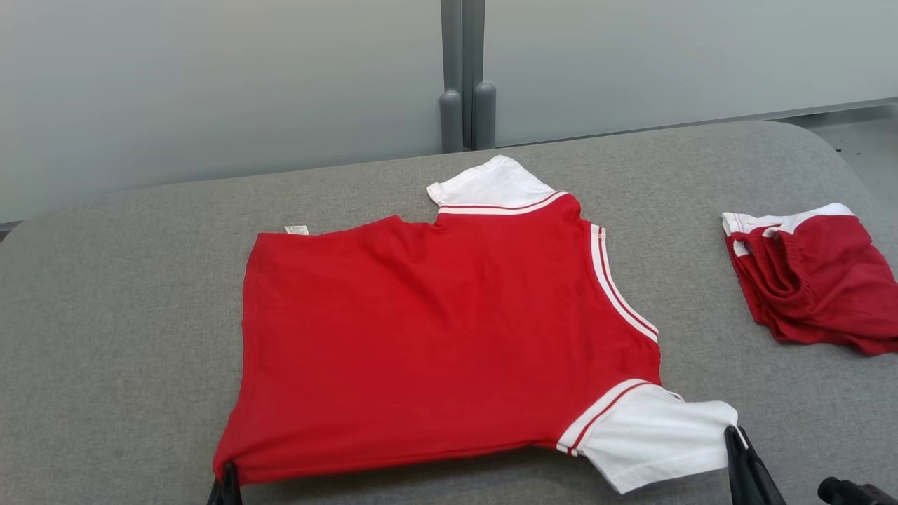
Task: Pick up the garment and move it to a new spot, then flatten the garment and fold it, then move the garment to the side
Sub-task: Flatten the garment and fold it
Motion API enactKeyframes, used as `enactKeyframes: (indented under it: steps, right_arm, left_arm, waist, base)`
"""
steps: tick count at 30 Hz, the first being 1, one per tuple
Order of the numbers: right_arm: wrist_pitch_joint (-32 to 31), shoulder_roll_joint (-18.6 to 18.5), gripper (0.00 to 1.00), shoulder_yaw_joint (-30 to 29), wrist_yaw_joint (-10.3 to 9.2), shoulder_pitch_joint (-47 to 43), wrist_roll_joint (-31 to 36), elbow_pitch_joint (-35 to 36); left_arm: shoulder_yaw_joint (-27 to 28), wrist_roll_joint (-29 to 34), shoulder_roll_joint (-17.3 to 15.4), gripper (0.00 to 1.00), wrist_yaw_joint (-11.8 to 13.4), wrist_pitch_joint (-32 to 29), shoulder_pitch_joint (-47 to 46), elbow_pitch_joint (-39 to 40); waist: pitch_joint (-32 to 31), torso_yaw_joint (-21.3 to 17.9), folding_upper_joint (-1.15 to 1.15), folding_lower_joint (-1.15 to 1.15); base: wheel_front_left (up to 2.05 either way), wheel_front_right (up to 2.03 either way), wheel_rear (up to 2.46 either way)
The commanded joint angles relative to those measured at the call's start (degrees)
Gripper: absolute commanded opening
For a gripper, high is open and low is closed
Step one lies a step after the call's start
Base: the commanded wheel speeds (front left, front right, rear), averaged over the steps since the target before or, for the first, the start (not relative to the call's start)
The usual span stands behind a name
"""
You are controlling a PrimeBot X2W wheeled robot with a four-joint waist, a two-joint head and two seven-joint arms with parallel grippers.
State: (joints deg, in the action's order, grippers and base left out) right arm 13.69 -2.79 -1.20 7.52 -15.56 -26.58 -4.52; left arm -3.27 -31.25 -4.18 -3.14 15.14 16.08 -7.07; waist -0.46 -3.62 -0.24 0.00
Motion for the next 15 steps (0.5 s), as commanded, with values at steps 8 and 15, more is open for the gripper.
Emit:
enactKeyframes:
  steps: [8,15]
  right_arm:
    - [-0.67,-0.22,0.0,2.66,-0.05,-0.04,-1.01,-2.17]
    - [-0.89,-0.21,0.0,3.16,-0.05,-0.06,-1.14,-3.23]
  left_arm:
    - [-2.48,1.03,0.64,0.0,-0.93,0.02,-0.21,-1.27]
    - [-3.01,0.98,0.8,0.0,-0.97,0.02,0.59,-1.56]
  waist:
    - [-0.68,0.41,0.24,0.0]
    - [-1.02,0.69,0.24,0.0]
  base:
    - [0.0,0.0,0.0]
    - [0.0,0.0,0.0]
